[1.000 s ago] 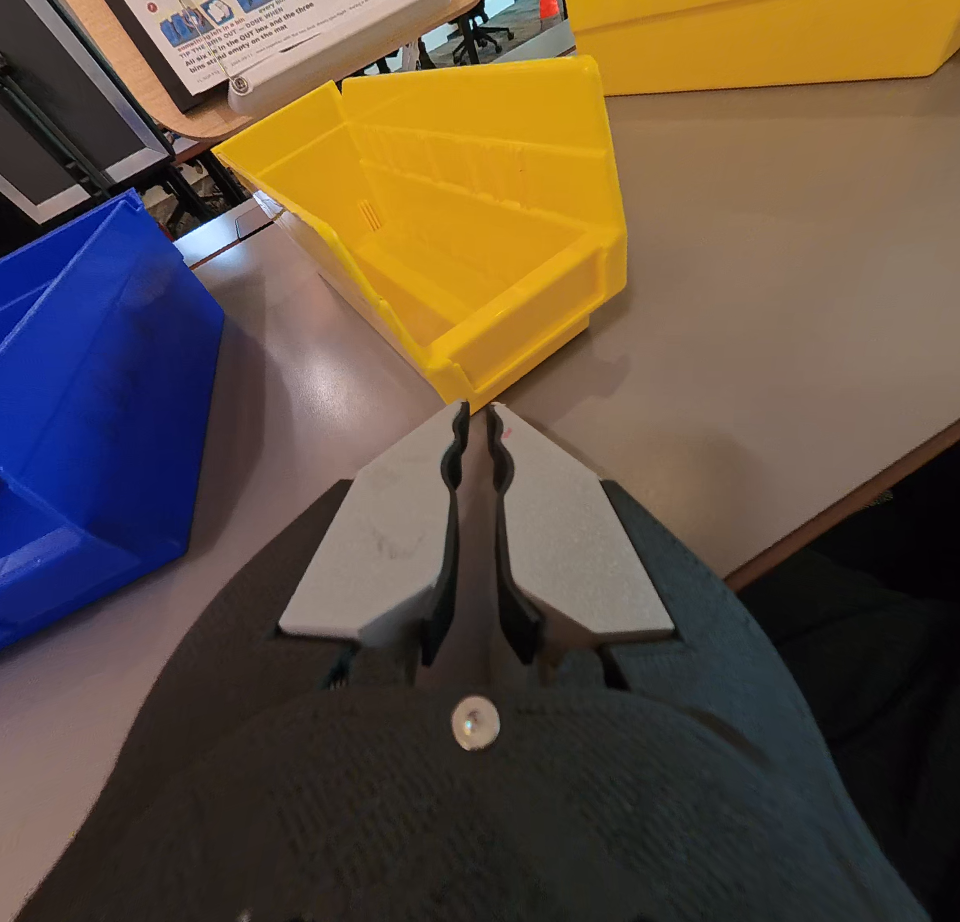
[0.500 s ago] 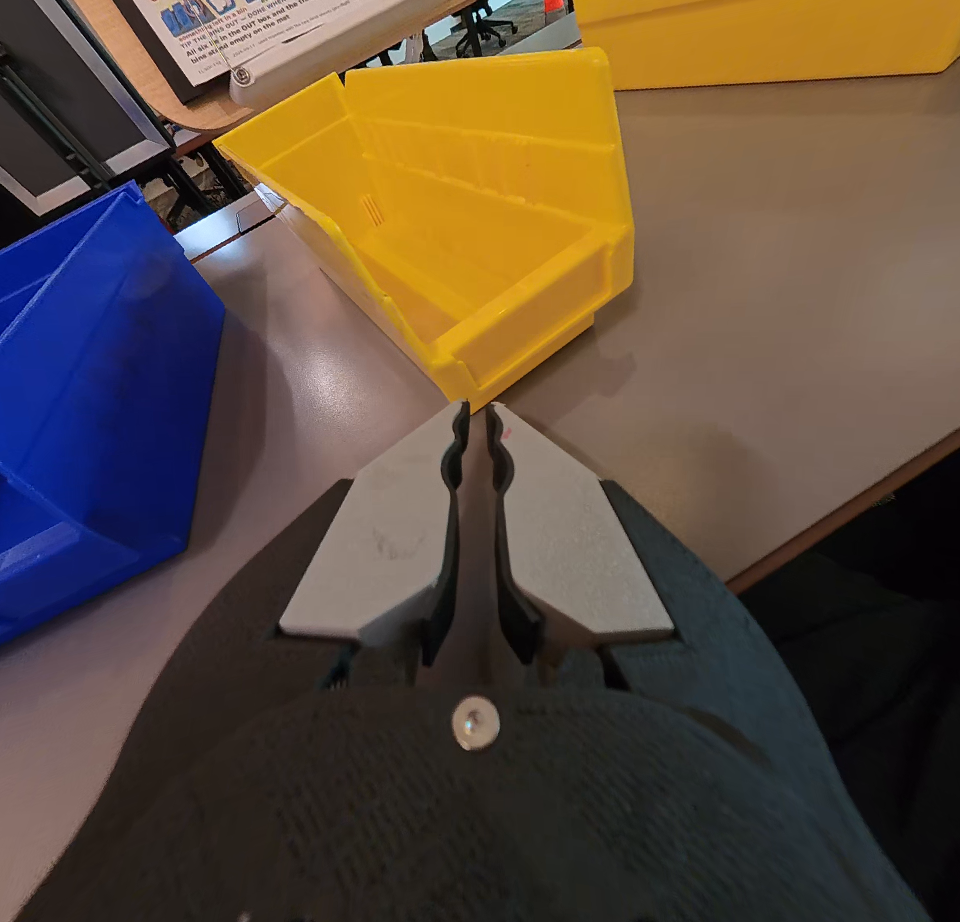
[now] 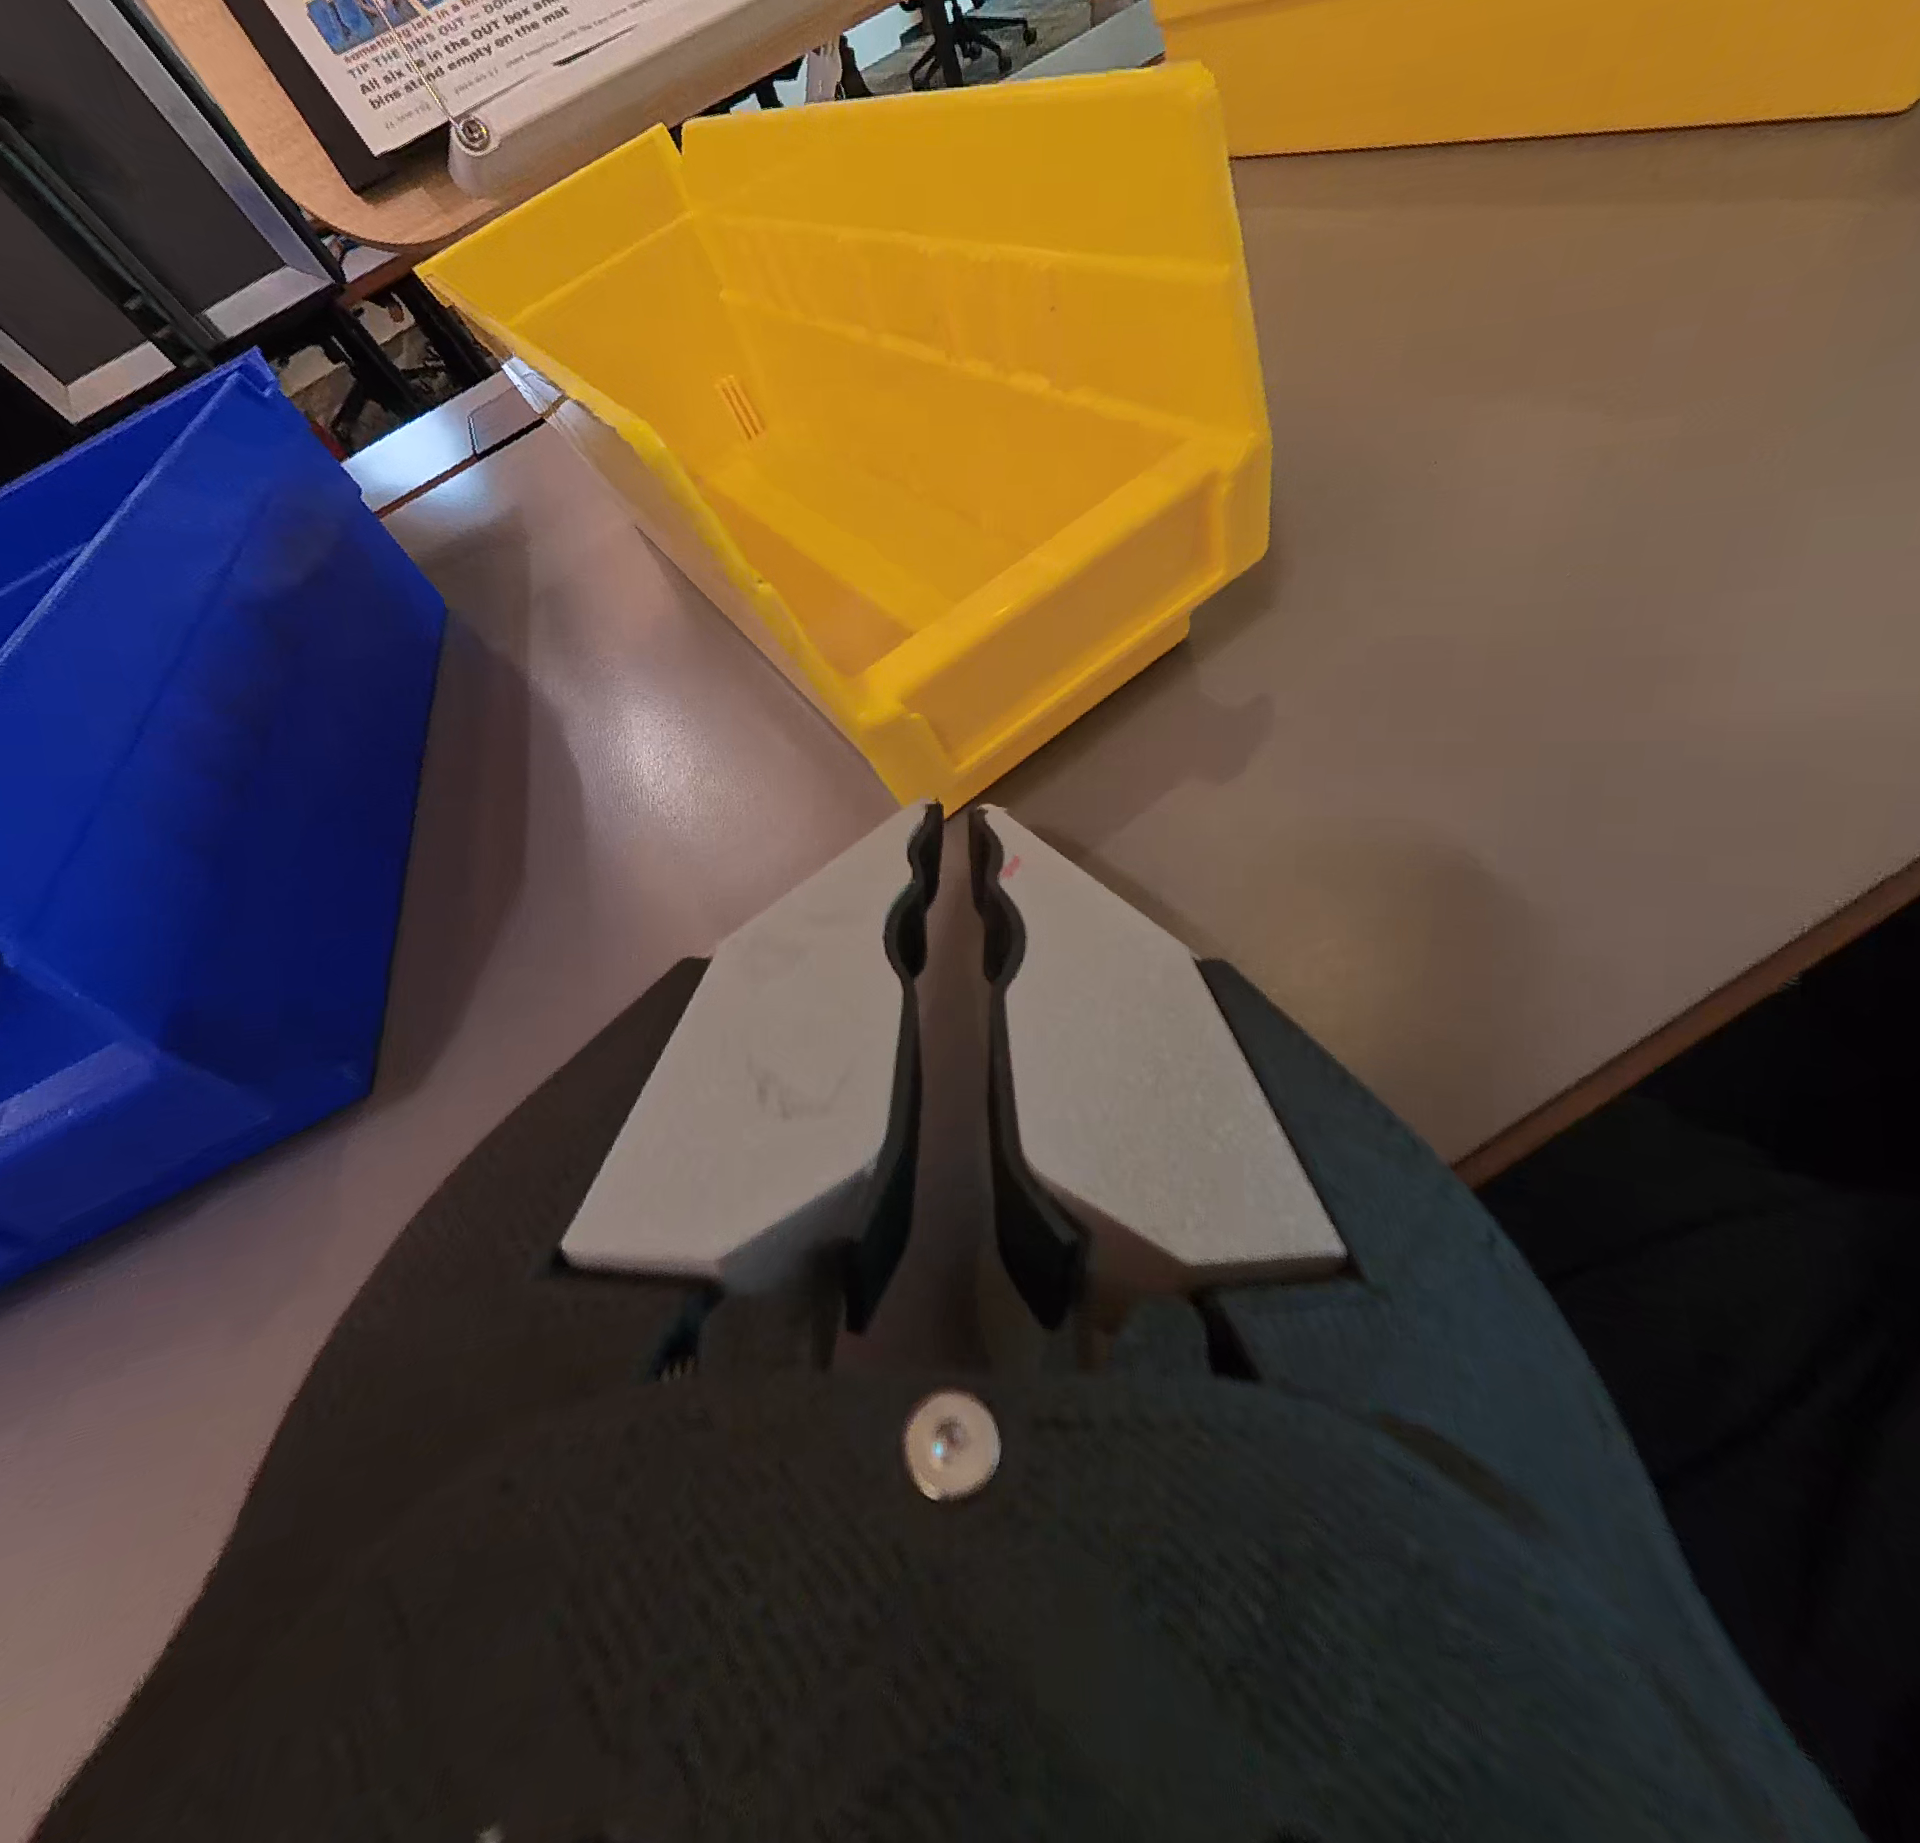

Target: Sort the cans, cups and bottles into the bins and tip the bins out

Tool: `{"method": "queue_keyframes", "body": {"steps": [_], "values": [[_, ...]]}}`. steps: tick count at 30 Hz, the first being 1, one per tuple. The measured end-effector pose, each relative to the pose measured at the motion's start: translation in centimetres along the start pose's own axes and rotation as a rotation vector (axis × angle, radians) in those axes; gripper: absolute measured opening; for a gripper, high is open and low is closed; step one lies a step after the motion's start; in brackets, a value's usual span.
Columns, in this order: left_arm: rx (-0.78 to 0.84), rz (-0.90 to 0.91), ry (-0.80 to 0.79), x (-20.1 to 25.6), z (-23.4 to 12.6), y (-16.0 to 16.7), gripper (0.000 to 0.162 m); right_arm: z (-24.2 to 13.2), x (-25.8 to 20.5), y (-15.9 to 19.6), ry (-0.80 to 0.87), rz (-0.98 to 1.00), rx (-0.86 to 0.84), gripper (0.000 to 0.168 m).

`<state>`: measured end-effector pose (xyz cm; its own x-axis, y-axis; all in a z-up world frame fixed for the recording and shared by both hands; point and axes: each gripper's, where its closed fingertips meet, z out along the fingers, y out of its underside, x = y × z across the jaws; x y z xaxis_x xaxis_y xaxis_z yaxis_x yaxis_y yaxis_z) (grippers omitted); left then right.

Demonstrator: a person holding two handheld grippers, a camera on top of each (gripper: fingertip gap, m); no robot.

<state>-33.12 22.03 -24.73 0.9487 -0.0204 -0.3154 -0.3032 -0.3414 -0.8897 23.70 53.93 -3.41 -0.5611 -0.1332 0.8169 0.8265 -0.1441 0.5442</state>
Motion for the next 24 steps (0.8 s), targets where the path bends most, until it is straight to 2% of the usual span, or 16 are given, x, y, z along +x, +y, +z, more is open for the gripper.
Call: {"method": "queue_keyframes", "body": {"steps": [4,9,14,24], "values": [[0.004,0.002,0.0,0.0,-0.1,0.0,0.002,-1.0,-0.7,-2.1,0.015,-0.134,0.06,0.0],[0.004,0.0,0.002,0.0,-0.1,0.0,0.002,-0.6,0.5,-0.9,-0.001,-0.077,0.035,0.0],[0.006,0.002,0.003,0.0,-0.1,-0.1,0.002,-1.0,-0.3,-2.3,0.011,-0.169,0.064,0.0],[0.002,0.002,0.003,0.0,-0.1,0.0,0.002,0.3,1.0,1.7,-0.018,-0.079,-0.026,0.0]]}}
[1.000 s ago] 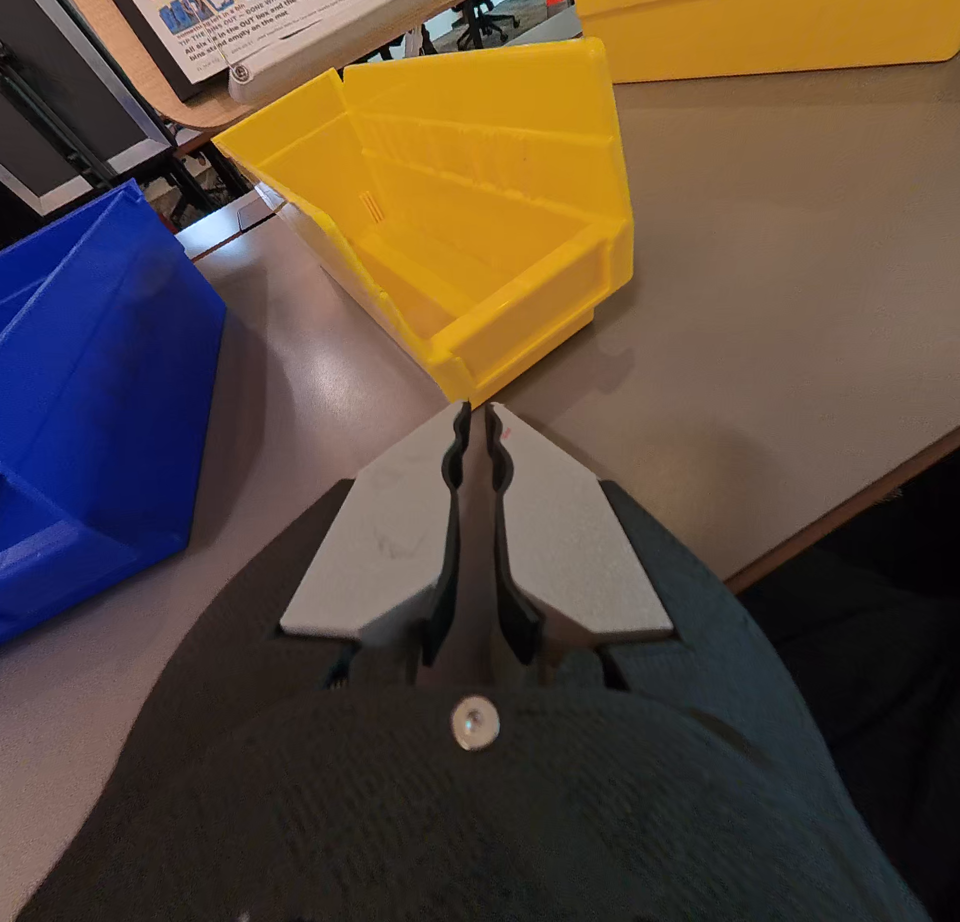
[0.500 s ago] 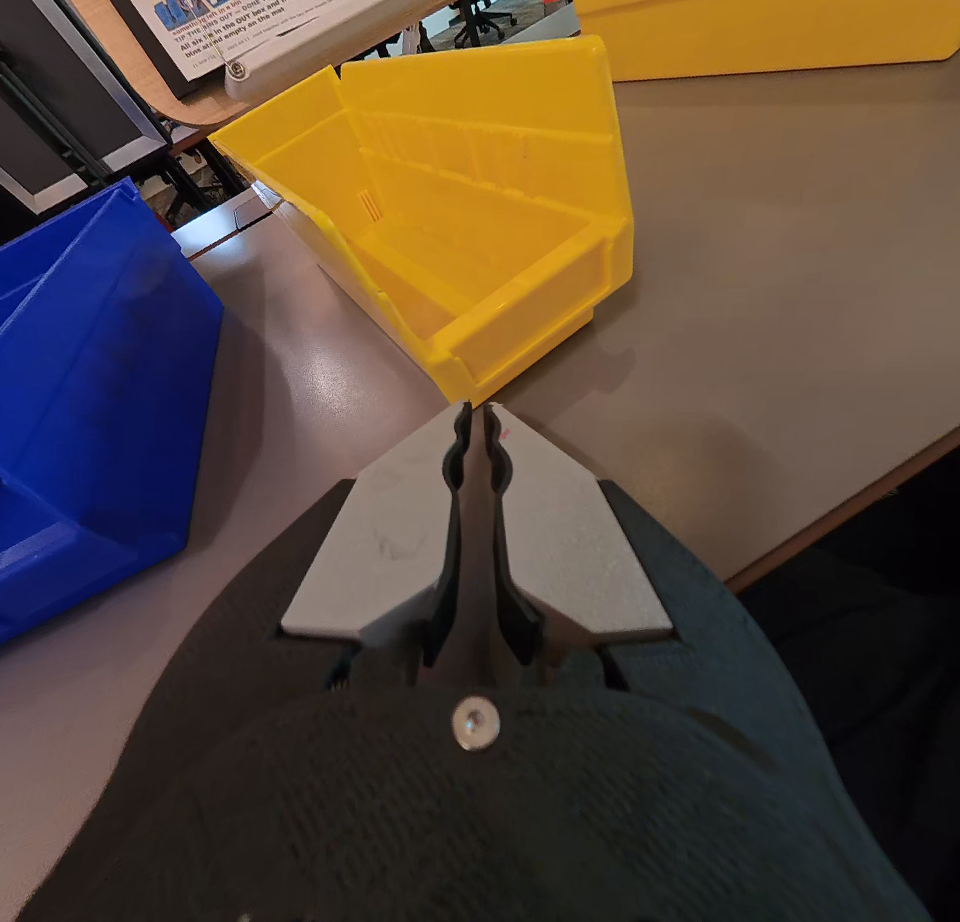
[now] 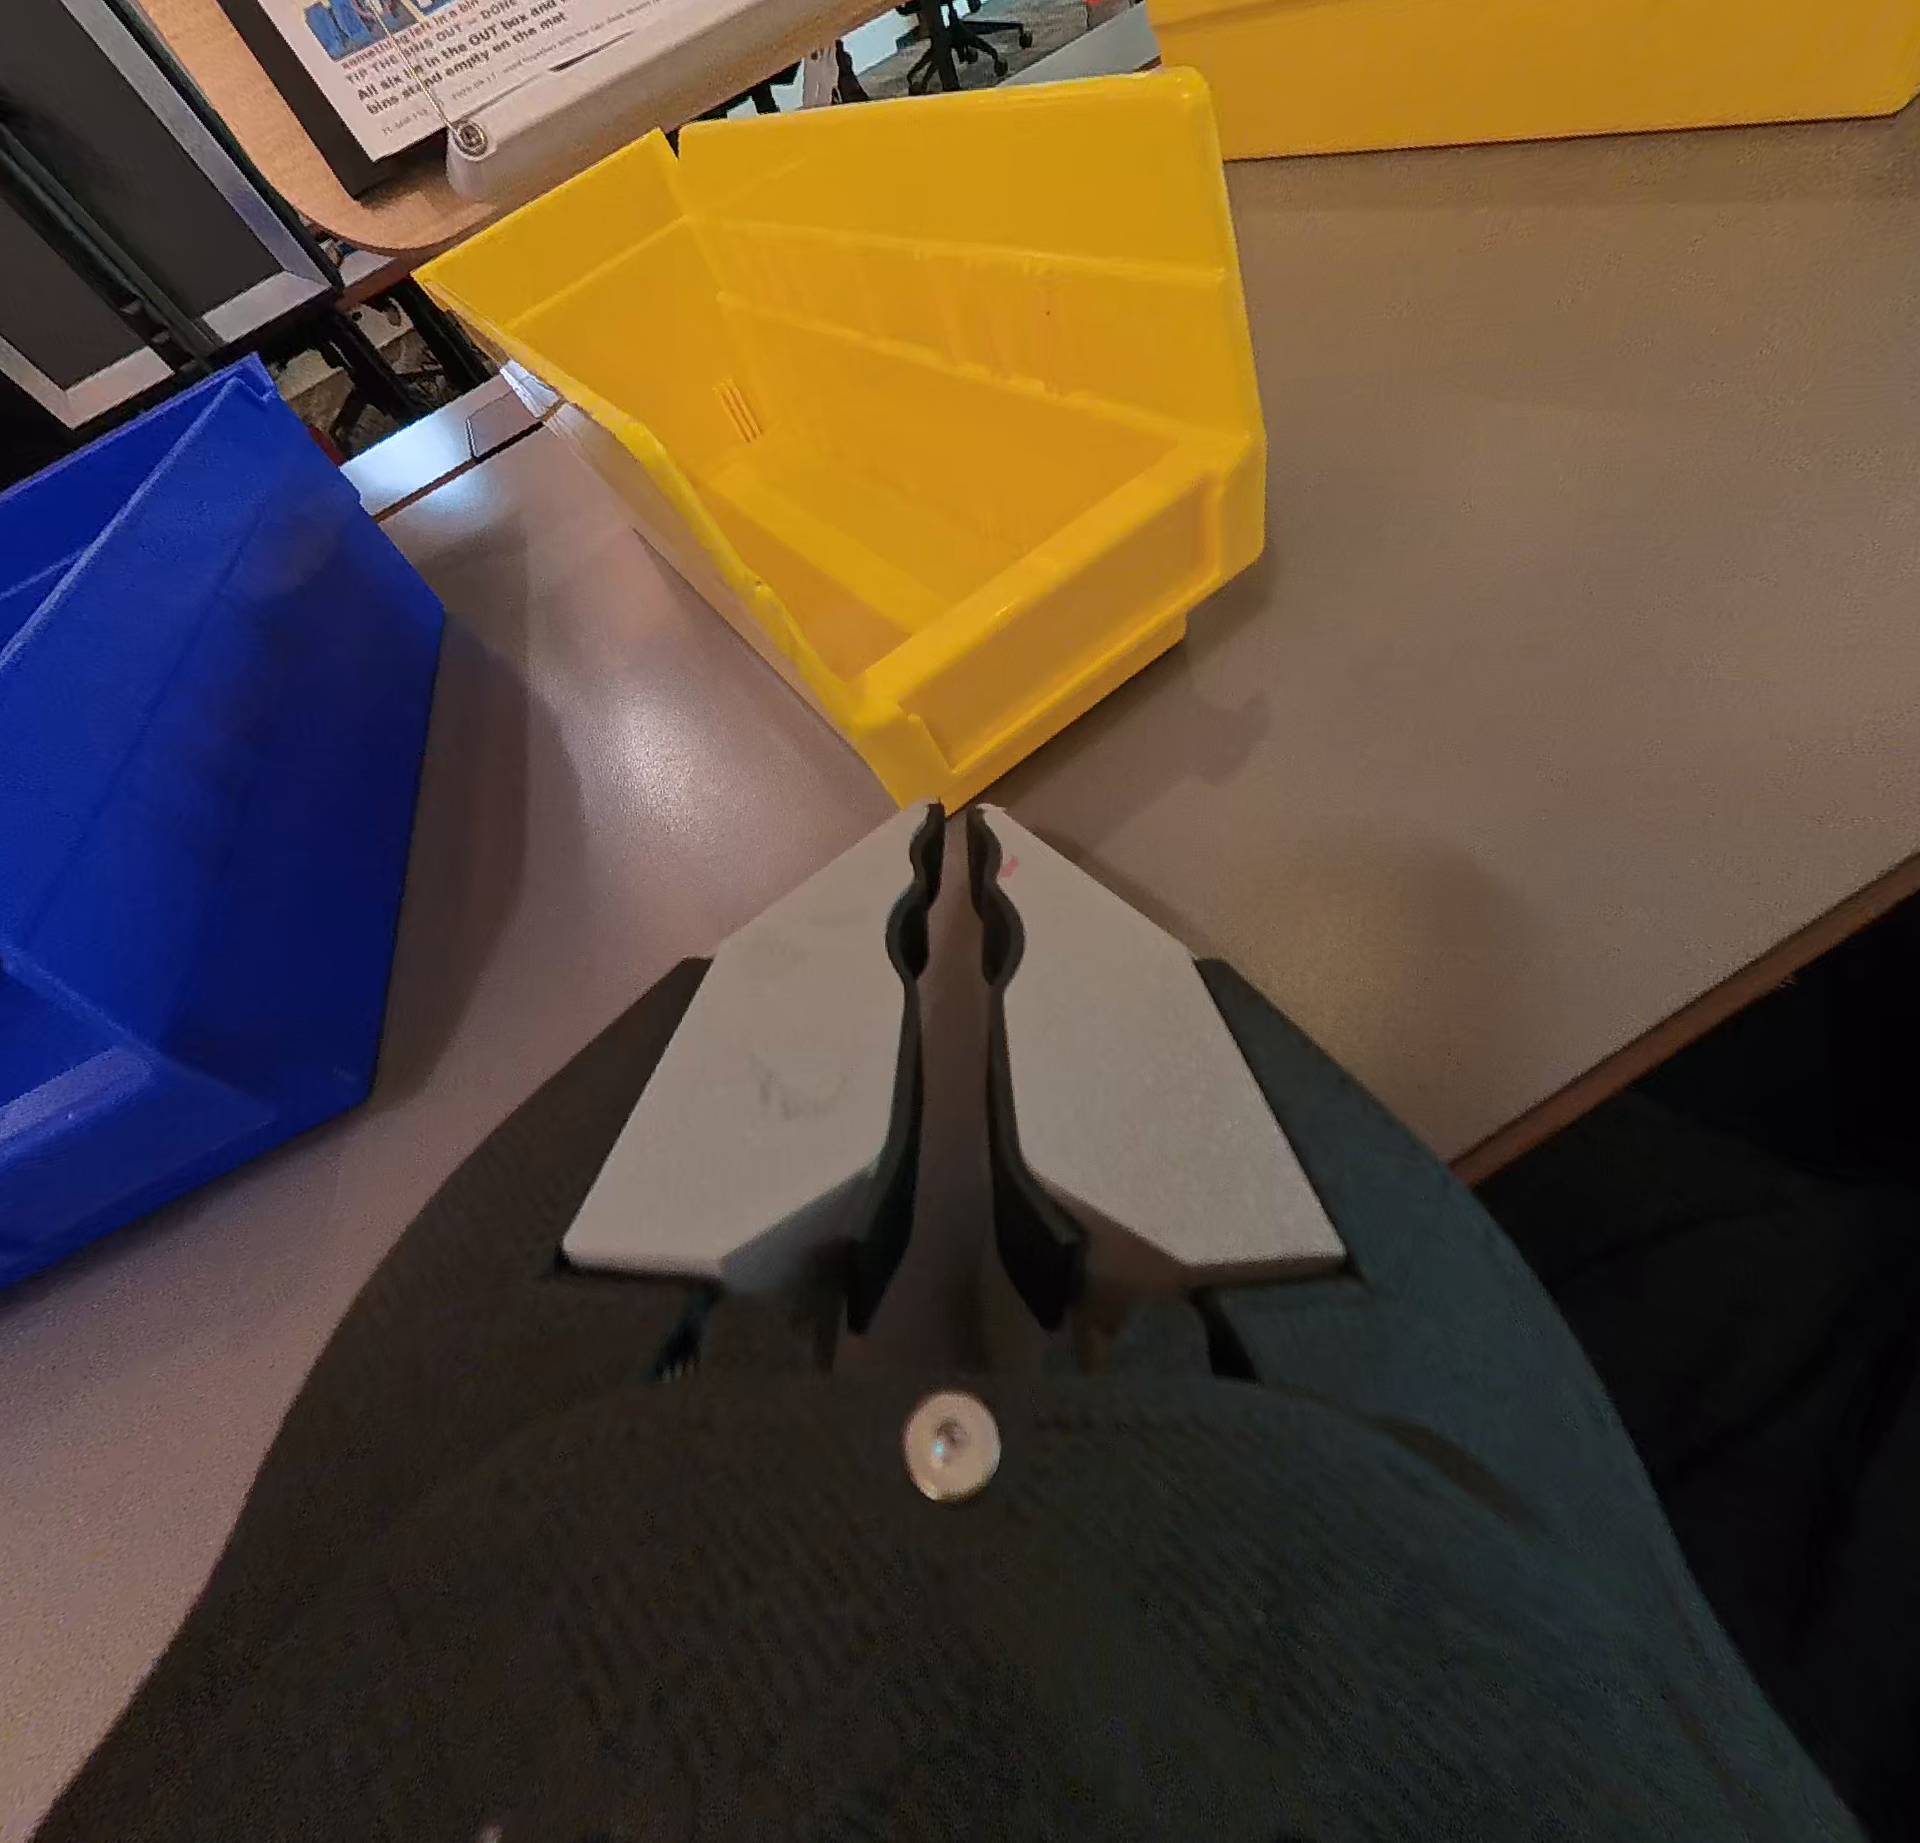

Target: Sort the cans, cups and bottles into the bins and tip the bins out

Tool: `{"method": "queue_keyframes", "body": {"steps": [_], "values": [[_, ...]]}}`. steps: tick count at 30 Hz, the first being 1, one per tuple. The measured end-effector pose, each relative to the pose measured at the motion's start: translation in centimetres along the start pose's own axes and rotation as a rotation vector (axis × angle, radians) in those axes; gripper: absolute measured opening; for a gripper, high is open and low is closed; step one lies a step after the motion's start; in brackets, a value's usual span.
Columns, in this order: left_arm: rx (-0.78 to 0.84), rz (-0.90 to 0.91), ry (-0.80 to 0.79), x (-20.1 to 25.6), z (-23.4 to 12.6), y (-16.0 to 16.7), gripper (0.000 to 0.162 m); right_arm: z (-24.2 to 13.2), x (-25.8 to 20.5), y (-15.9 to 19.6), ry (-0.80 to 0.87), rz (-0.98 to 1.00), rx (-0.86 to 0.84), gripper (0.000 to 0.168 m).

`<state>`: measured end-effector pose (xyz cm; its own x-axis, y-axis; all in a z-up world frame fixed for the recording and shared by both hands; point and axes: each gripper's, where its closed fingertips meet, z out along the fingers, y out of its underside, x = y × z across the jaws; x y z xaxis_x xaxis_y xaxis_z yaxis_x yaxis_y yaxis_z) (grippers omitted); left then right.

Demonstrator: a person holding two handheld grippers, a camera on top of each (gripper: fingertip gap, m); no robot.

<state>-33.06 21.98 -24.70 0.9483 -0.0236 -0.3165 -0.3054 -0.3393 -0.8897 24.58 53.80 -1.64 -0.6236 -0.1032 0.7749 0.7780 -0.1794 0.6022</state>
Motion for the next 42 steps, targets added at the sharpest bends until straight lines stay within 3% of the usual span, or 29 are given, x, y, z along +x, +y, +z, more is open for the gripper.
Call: {"method": "queue_keyframes", "body": {"steps": [13,18,22,27,35,39,42], "values": [[-0.001,0.004,-0.004,0.0,0.0,0.0,0.002,0.7,1.2,5.1,-0.012,0.249,-0.116,0.0],[-0.002,0.002,-0.004,0.0,0.0,0.0,0.003,-1.0,5.4,9.0,0.047,0.703,-0.14,0.0],[-0.002,0.006,-0.003,0.0,0.0,0.0,0.003,-4.2,9.2,8.9,0.034,1.159,-0.035,0.0],[0.001,0.017,-0.007,0.1,0.0,0.0,0.002,-10.0,12.1,2.7,-0.154,1.621,0.242,0.0],[0.01,0.0,-0.001,0.0,0.0,0.0,0.002,-20.6,13.9,-16.4,-0.776,2.062,0.914,0.0],[0.016,0.013,-0.004,0.1,-0.1,0.0,0.001,-22.8,11.7,-24.4,-0.987,2.11,0.862,0.001],[0.017,0.012,-0.002,0.1,-0.1,0.0,0.0,-23.5,9.7,-28.3,-0.993,2.048,0.753,0.002]]}}
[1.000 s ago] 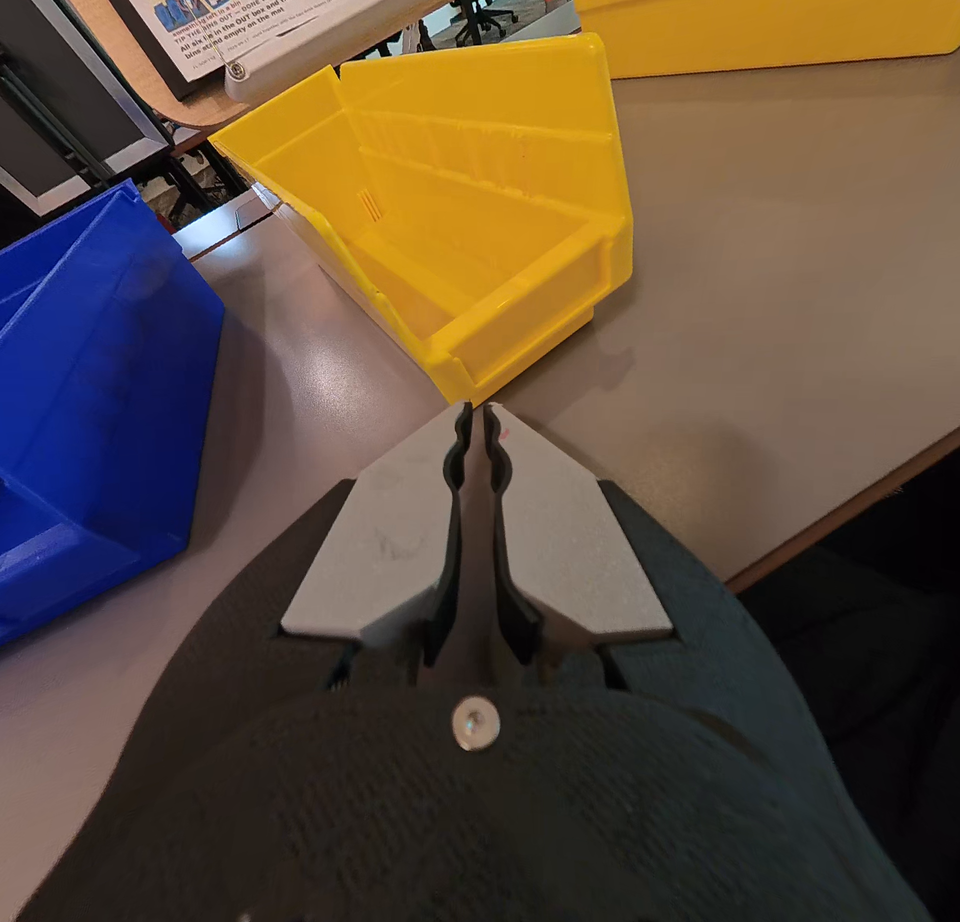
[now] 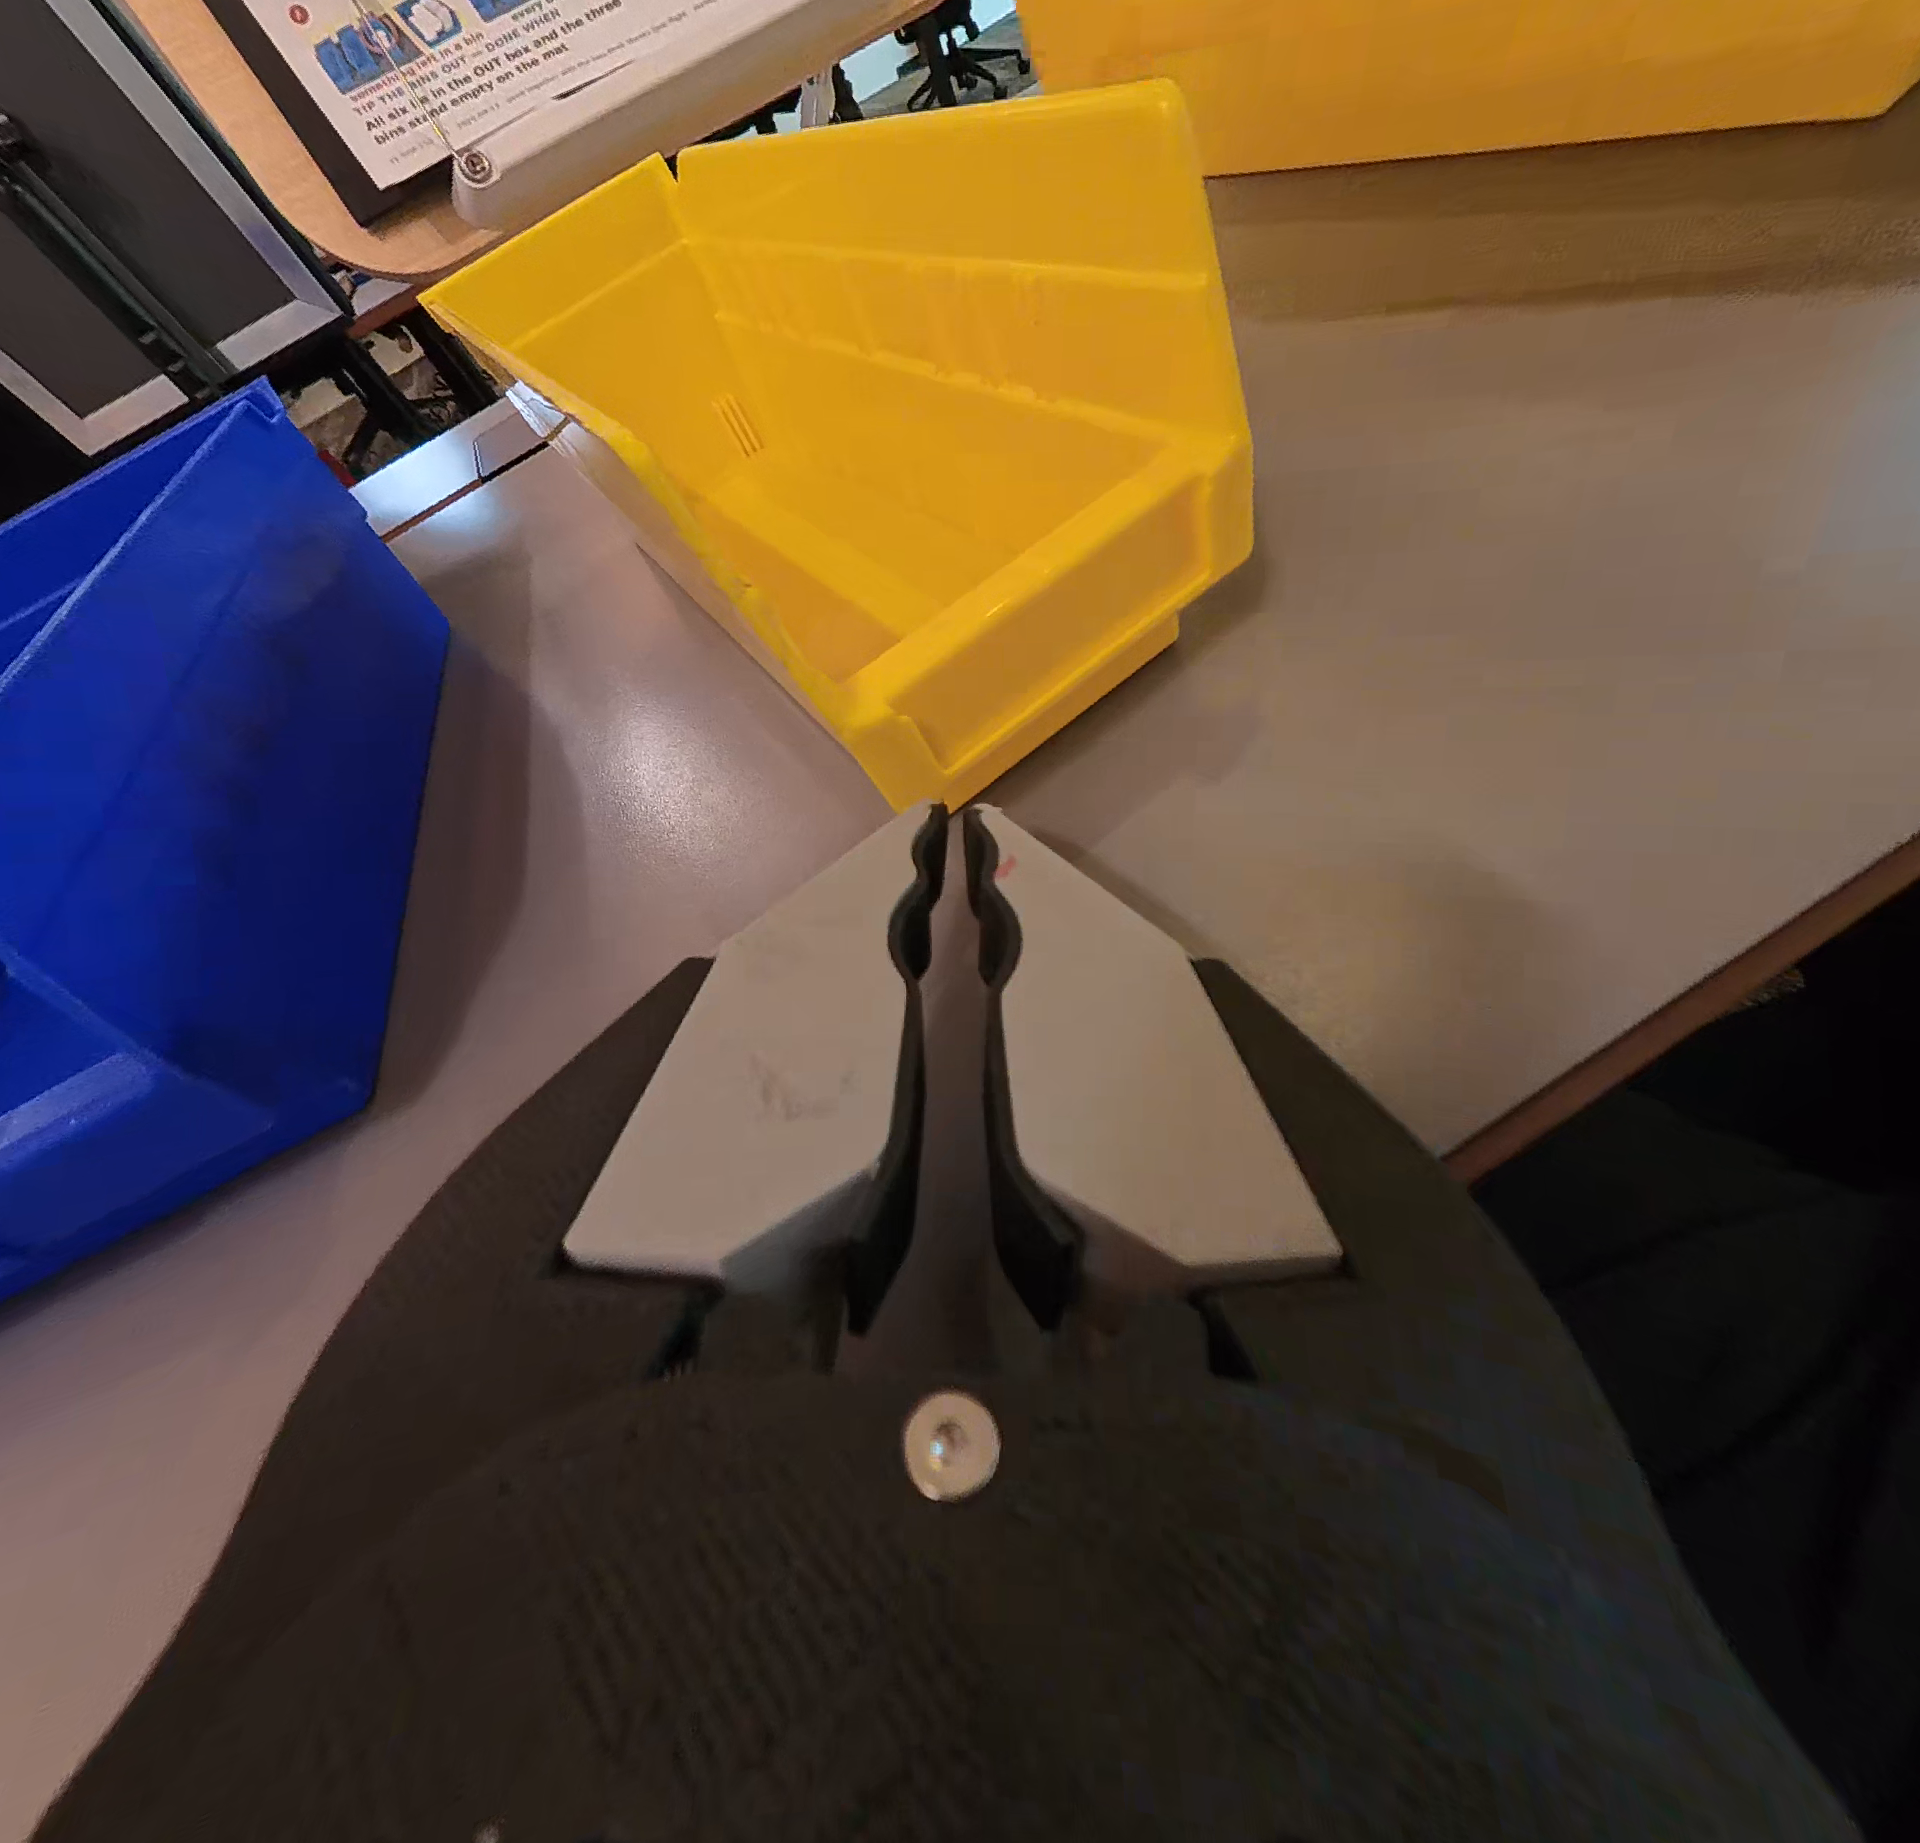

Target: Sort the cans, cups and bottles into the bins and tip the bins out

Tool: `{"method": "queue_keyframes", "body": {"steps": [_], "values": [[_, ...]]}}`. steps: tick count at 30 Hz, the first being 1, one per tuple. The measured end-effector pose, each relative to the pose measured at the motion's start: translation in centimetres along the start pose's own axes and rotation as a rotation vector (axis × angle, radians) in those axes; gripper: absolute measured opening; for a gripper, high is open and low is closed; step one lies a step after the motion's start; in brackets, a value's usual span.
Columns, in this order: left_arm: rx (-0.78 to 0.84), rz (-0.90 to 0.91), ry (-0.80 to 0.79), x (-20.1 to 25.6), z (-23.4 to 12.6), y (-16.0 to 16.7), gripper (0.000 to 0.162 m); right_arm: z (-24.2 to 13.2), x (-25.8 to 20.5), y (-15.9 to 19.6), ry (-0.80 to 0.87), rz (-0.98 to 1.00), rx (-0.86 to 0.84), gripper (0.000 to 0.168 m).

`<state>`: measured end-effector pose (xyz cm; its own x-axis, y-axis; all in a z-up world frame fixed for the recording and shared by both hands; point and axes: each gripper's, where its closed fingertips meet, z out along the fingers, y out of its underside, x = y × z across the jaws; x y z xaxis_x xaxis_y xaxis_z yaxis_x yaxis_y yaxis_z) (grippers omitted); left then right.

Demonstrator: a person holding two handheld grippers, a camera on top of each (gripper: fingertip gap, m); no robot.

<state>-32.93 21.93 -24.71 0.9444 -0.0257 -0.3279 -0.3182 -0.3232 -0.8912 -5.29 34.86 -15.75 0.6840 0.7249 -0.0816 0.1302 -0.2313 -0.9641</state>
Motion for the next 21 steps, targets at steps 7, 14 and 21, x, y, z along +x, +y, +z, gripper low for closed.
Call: {"method": "queue_keyframes", "body": {"steps": [7,14,21], "values": [[0.007,0.0,0.008,0.1,-0.1,-0.1,0.004,3.1,0.8,5.3,0.095,0.002,-0.101,0.0],[0.016,-0.022,0.009,0.2,0.0,-0.3,0.009,6.0,1.0,4.7,0.191,0.018,-0.126,0.003],[0.025,-0.022,0.016,0.3,-0.1,-0.3,0.009,11.2,-1.5,4.3,0.193,-0.012,-0.285,0.024]]}}
